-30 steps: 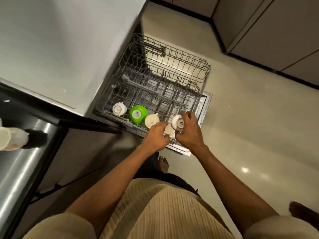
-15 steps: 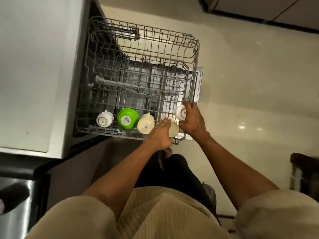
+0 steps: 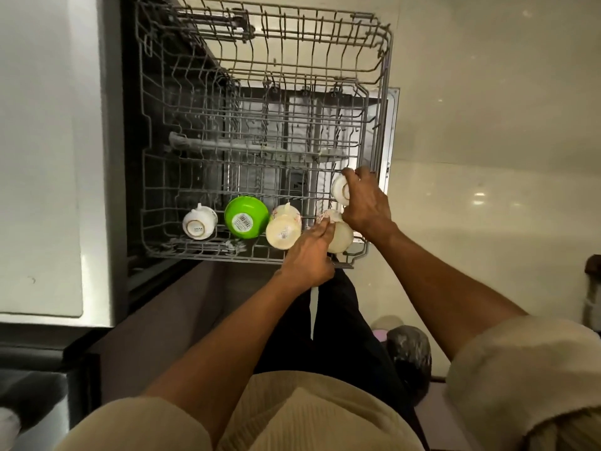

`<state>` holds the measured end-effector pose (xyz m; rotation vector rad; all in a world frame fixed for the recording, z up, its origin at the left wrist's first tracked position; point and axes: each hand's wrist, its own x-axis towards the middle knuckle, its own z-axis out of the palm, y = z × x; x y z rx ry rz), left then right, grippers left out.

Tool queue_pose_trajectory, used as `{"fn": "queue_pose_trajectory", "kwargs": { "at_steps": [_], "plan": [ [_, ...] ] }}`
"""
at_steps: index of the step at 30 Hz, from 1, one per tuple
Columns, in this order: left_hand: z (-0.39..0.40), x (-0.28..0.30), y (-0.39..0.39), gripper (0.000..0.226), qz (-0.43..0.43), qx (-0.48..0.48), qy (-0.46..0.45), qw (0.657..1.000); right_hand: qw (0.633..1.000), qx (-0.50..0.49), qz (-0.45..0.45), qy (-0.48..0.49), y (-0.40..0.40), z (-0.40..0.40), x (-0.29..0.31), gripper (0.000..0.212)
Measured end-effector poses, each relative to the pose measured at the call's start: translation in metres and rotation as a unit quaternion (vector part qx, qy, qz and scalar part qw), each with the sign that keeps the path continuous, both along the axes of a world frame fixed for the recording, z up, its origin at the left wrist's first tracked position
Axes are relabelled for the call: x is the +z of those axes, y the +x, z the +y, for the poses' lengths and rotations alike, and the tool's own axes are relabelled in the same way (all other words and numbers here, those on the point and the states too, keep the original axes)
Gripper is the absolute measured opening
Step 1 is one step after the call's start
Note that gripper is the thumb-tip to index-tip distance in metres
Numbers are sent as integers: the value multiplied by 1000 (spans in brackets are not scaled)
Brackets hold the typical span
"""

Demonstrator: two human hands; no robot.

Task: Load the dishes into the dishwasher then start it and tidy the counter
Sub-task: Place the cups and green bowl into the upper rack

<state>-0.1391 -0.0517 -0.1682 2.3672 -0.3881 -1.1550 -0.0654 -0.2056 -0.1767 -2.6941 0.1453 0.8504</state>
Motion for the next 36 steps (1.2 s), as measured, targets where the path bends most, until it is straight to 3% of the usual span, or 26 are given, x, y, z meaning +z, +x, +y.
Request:
{"fn": "queue_pose_trajectory", "kwargs": {
  "at_steps": [12,21,36],
  "plan": [
    [0,-1,-6,85,-7,49,-20,999,999,22,24,-21,14,6,-27,88],
    [0,-4,-8,89,-11,58,-22,998,996,60,-8,-72,14,10,-43,89],
    [-5,2,-5,86,-3,57,-7,998,999,38,9,-27,5,6,-39,105]
  ]
}}
